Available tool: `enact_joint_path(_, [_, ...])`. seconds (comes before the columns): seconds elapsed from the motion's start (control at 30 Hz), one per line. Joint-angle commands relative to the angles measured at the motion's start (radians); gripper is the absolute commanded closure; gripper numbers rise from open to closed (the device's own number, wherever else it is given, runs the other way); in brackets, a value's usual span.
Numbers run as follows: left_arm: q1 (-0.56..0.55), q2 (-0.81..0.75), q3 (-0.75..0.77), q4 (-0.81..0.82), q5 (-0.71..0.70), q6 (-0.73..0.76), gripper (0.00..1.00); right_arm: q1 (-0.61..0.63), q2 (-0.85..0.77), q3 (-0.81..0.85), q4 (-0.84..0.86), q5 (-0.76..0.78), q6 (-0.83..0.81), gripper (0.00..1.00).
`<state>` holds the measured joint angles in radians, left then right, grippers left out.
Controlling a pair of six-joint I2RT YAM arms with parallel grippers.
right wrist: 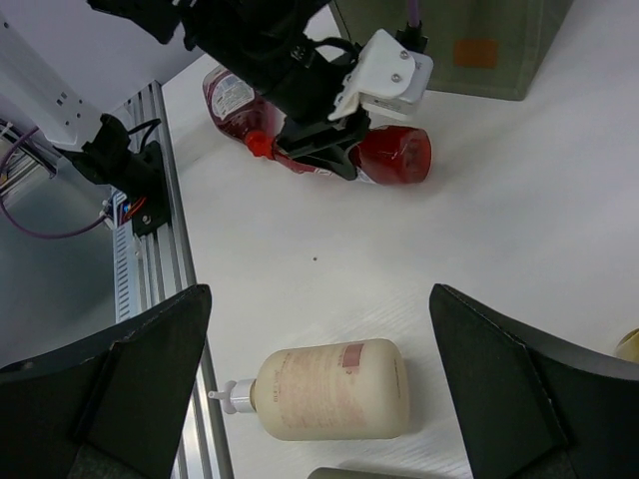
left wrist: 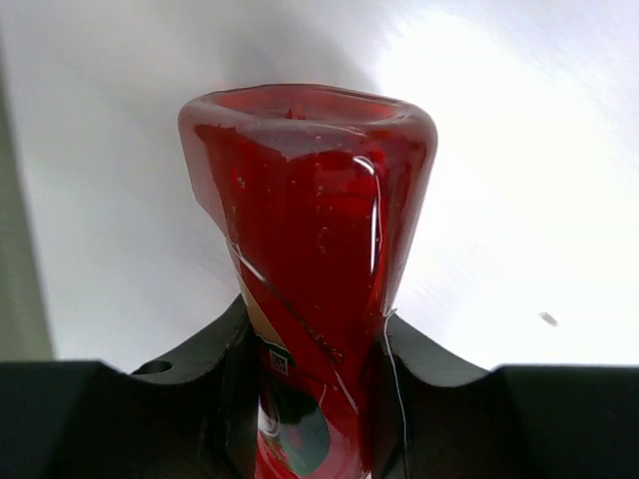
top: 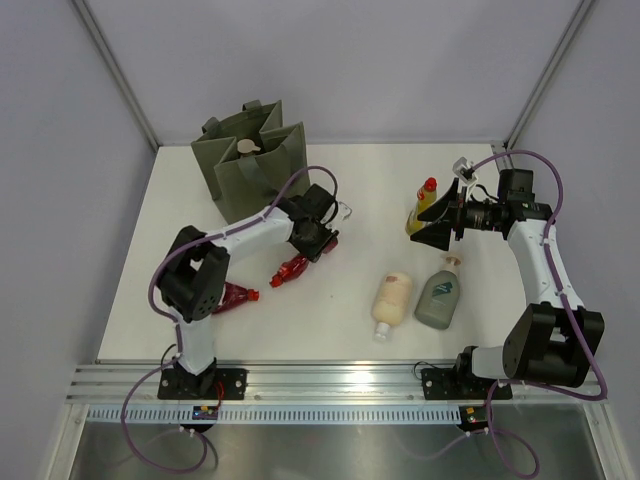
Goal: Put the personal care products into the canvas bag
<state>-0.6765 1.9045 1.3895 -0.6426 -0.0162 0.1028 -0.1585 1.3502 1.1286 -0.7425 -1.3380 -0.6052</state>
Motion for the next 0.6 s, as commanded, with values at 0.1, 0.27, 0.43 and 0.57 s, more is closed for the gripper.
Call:
enact_joint_path(0.1, [0.040,-0.225,0.089,0.014,0.324,-0.063,1.00,-0.007,-0.005,0.048,-0.047,-0.023,-0.064,0.01])
enact_joint_path(0.27, [0.130,-0.300,0.257,-0.012,0.419,-0.156,1.00,-0.007,-0.010,0.046,-0.044,0.002,-0.064,0.01])
enact_joint_path(0.43, [0.280,-0.337,0.469,0.062,0.473,-0.300,1.00,-0.007,-0.016,0.040,-0.026,0.019,-0.050,0.01])
enact_joint_path(0.57, [0.376,-0.308,0.603,0.104,0.360,-0.342,1.00,-0.007,-0.008,0.042,-0.024,0.017,-0.044,0.02])
